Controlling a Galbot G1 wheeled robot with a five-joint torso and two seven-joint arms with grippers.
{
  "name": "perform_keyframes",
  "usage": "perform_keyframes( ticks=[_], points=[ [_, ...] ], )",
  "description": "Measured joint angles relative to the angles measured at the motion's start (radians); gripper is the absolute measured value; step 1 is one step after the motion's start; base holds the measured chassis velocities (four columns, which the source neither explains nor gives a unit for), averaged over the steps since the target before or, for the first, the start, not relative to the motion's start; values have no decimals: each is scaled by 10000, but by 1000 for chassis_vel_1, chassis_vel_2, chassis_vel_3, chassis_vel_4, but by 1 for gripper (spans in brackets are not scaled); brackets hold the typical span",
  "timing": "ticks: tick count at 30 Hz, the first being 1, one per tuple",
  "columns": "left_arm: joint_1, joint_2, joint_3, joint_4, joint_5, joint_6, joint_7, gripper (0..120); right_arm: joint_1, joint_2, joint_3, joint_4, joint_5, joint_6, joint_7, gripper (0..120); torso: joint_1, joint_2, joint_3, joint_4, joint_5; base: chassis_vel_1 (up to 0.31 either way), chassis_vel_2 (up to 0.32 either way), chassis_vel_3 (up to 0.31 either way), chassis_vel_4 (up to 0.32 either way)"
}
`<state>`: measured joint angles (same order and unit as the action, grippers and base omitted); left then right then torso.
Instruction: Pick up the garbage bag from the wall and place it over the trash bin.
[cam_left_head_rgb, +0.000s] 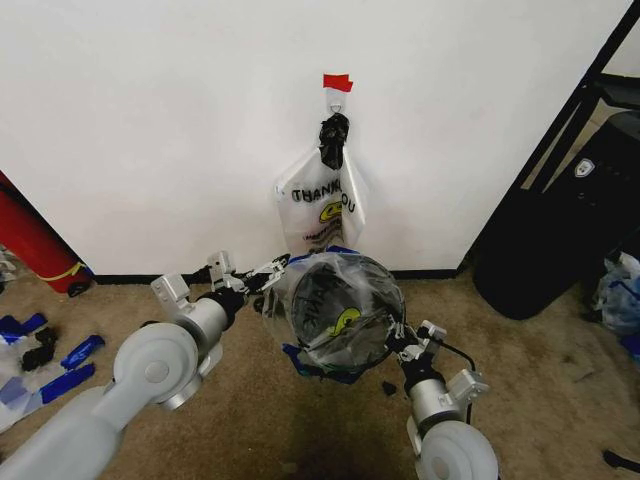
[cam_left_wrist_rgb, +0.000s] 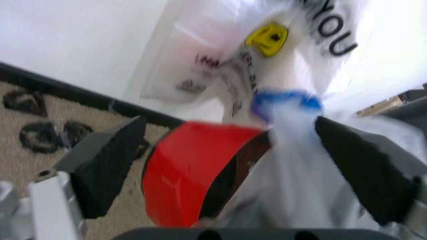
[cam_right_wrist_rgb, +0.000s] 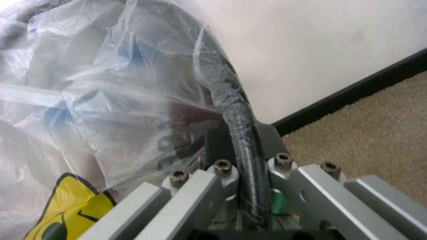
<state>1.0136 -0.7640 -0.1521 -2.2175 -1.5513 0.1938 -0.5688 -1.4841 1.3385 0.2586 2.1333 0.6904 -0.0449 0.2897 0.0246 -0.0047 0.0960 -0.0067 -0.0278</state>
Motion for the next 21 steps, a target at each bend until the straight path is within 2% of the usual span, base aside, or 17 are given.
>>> perform_keyframes(
  ticks=[4, 6, 8, 9, 13, 14, 16, 20, 21],
  points=[
    [72, -23, 52, -143, 28, -23, 88, 80, 48, -26, 16, -8, 1, -77, 185, 0, 0, 0, 0, -2, 1, 0, 0, 0, 0],
    [70, -25, 61, -157, 32, -28, 93, 77, 48, -28, 18, -12, 1, -81, 197, 0, 0, 0, 0, -2, 1, 0, 0, 0, 0],
    [66, -35, 123, -197, 83, -51, 102, 65, 38, -30, 17, -14, 10, -92, 225, 0, 0, 0, 0, -2, 1, 0, 0, 0, 0],
    [66, -35, 123, -197, 83, -51, 102, 65, 38, -30, 17, -14, 10, -92, 225, 0, 0, 0, 0, -2, 1, 0, 0, 0, 0],
    [152, -48, 203, -211, 313, -54, 230, 49, 56, -42, 15, -12, 38, -125, 296, 0, 0, 0, 0, -3, 1, 0, 0, 0, 0],
    [152, -48, 203, -211, 313, -54, 230, 49, 56, -42, 15, -12, 38, -125, 296, 0, 0, 0, 0, -3, 1, 0, 0, 0, 0],
    [245, -58, 252, -280, 463, -57, 323, 37, 111, -55, 15, -1, 88, -168, 370, 0, 0, 0, 0, -2, 1, 0, 0, 0, 0],
    [257, -91, 270, -286, 510, -82, 325, 29, 135, -56, 9, 6, 109, -180, 400, 0, 0, 0, 0, -2, 0, 0, 0, 0, 0],
    [251, -106, 271, -272, 522, -113, 315, 20, 138, -52, -3, 12, 119, -186, 407, 0, 0, 0, 0, -2, 1, 0, 0, 0, 0]
  ],
)
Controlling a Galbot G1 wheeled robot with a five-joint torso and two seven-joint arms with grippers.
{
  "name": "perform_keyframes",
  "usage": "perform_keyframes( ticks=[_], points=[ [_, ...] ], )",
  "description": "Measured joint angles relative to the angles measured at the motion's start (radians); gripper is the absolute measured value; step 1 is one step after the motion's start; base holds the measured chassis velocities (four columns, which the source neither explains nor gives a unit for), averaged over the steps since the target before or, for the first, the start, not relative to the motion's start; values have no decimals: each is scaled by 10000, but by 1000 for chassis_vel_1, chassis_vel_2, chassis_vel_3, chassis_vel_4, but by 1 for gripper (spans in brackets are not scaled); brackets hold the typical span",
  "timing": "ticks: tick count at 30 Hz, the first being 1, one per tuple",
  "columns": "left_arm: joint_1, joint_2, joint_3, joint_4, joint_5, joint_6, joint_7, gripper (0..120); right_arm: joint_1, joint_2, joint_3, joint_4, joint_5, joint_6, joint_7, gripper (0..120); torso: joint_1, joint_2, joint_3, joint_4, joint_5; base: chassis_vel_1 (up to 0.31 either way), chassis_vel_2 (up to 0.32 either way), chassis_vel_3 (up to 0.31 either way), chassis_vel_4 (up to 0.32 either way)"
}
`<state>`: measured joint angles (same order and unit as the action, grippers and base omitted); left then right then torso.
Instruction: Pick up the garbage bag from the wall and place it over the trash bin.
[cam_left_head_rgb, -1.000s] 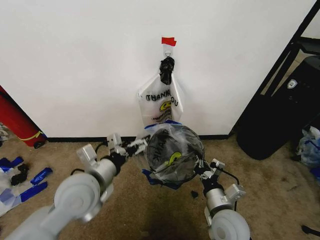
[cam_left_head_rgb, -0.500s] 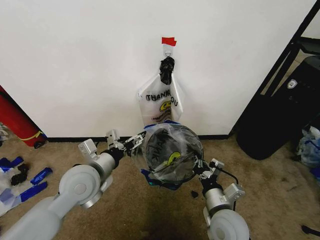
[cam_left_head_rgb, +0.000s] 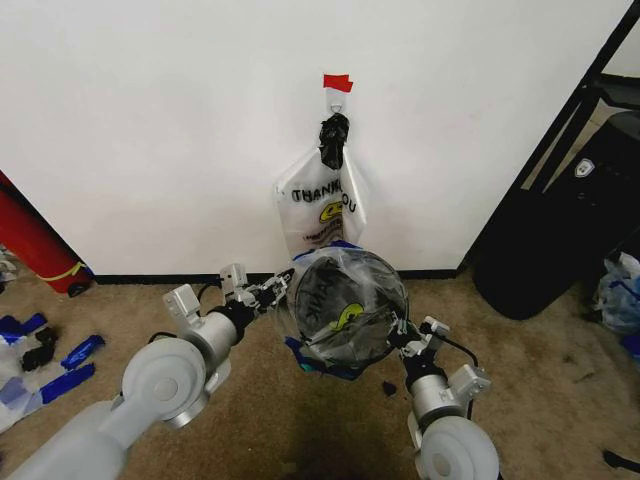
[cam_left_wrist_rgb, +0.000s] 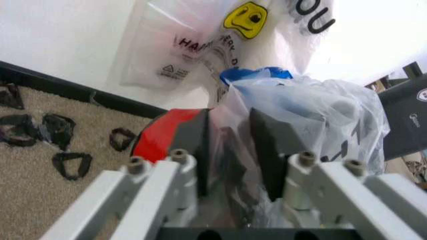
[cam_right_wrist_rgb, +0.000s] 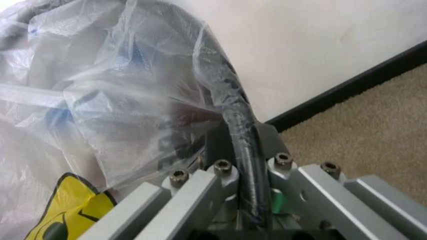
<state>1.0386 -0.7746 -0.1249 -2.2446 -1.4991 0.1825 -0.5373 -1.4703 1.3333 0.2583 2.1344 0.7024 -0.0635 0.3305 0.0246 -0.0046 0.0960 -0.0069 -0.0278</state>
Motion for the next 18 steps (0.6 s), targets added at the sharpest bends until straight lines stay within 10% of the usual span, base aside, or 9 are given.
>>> perform_keyframes(
  ticks=[3, 18],
  points=[
    [-11, 15, -1, 45, 13, -56, -24, 0, 2, 12, -18, 1, 20, -29, 36, 0, 0, 0, 0, 0, 0, 0, 0, 0, 0],
    [-225, -294, 248, 424, 321, -123, 13, 0, -40, -162, -71, 299, 626, -433, 300, 0, 0, 0, 0, 0, -2, 0, 0, 0, 0]
  ],
)
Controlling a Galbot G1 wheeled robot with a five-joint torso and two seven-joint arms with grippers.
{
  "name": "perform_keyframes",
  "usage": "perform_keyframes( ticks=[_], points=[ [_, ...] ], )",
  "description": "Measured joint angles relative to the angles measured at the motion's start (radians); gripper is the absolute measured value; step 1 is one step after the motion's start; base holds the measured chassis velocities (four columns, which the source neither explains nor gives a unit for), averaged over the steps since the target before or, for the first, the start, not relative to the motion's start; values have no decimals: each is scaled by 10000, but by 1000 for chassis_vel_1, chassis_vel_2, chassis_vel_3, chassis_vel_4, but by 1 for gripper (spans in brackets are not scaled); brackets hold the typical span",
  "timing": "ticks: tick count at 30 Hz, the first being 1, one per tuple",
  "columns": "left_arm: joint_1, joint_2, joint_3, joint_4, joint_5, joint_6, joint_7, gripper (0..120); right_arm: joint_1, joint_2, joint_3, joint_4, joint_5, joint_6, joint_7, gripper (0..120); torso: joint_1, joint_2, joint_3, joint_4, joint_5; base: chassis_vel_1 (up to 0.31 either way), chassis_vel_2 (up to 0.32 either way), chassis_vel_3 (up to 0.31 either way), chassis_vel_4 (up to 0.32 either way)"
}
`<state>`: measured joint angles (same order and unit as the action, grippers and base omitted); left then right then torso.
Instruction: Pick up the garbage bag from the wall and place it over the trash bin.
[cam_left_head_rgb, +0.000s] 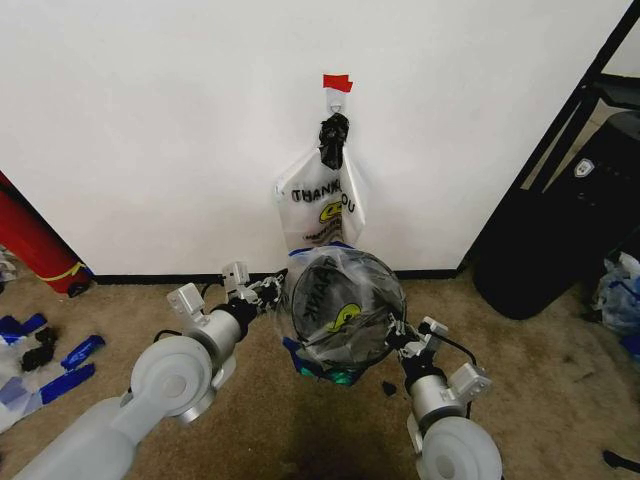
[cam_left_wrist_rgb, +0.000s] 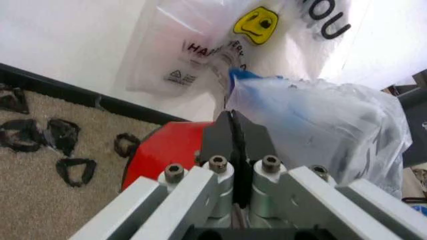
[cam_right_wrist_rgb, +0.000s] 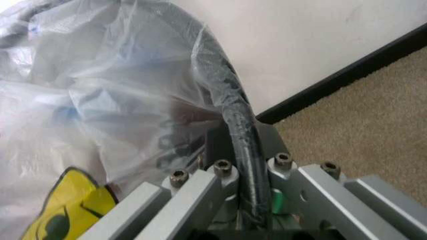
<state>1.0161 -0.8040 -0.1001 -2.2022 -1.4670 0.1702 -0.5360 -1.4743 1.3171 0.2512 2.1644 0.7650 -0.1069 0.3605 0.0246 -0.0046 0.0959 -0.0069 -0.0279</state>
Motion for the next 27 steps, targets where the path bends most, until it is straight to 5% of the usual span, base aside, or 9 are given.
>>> perform_keyframes(
  ticks=[15, 27],
  points=[
    [122, 73, -14, -324, -40, 503, 534, 0, -203, 154, -23, 230, 6, -70, 32, 0, 0, 0, 0, 0, 2, 0, 0, 0, 0],
    [593, 760, -463, -300, 1485, 950, 72, 45, -210, 251, -48, 199, -271, -41, 26, 0, 0, 0, 0, 3, 0, 0, 0, 0, 0]
  ],
)
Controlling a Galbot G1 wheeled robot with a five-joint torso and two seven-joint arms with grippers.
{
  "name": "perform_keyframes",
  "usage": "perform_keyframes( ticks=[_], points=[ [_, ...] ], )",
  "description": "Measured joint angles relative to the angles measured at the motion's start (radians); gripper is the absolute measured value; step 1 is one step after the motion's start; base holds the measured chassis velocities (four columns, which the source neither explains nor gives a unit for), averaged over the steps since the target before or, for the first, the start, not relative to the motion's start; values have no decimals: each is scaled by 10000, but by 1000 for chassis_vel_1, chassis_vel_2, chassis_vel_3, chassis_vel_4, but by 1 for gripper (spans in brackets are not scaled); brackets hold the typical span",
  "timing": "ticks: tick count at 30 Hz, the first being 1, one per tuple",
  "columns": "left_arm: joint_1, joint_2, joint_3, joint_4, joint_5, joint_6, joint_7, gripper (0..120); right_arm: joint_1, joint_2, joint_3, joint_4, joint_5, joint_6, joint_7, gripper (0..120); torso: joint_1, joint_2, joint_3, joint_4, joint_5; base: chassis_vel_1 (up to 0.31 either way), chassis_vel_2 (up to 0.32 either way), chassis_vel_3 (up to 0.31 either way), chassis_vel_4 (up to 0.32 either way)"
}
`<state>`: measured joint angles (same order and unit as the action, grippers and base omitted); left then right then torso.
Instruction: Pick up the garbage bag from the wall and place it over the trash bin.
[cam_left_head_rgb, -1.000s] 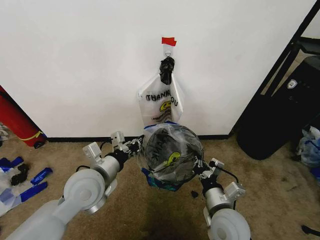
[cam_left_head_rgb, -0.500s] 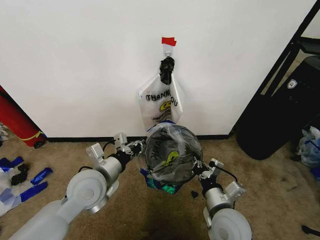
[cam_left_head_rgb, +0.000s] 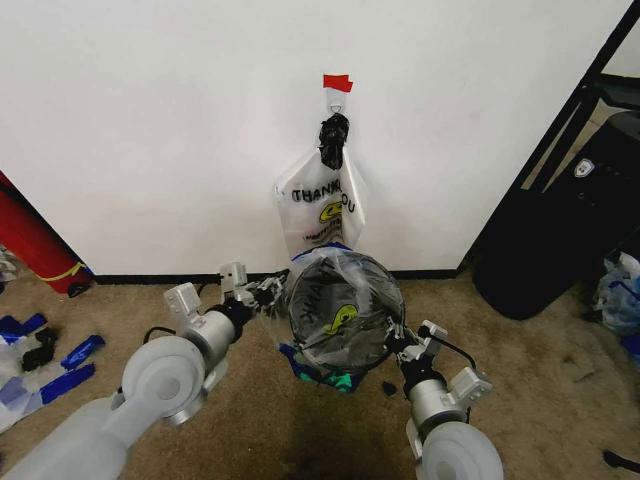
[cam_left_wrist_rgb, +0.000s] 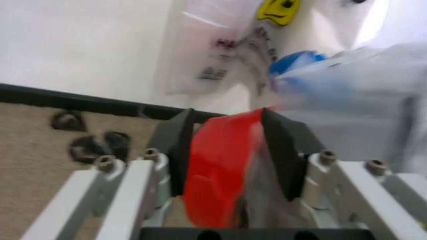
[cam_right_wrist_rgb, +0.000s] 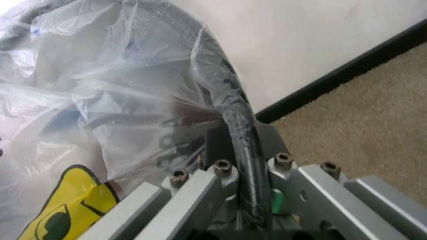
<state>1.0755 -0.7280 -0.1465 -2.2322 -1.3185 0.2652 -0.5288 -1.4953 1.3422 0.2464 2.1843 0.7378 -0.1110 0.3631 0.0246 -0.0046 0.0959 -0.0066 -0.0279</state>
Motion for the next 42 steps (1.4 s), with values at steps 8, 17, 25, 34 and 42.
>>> perform_keyframes(
  ticks=[8, 17, 25, 34, 42],
  points=[
    [147, 151, -372, -244, 846, 53, -557, 73, 57, 100, 41, -180, -132, 82, 109, 0, 0, 0, 0, -2, 3, 0, 0, 0, 0],
    [303, 61, 121, -1864, 1368, 153, -640, 104, 233, 366, -32, -603, -967, 394, 212, 0, 0, 0, 0, -2, 3, 0, 0, 0, 0],
    [-407, -240, 1491, -1983, 807, 545, -329, 112, 267, 693, -183, -752, -1697, 629, 314, 0, 0, 0, 0, -6, 2, 0, 0, 0, 0],
    [-1092, -577, 2719, -1439, 791, 966, -479, 109, 328, 925, -290, -1022, -1971, 654, 316, 0, 0, 0, 0, -3, 2, 0, 0, 0, 0],
    [-2023, -958, 3820, -626, 871, 1106, -1014, 92, 336, 982, -271, -1046, -2099, 657, 317, 0, 0, 0, 0, -3, 3, 0, 0, 0, 0]
  ],
)
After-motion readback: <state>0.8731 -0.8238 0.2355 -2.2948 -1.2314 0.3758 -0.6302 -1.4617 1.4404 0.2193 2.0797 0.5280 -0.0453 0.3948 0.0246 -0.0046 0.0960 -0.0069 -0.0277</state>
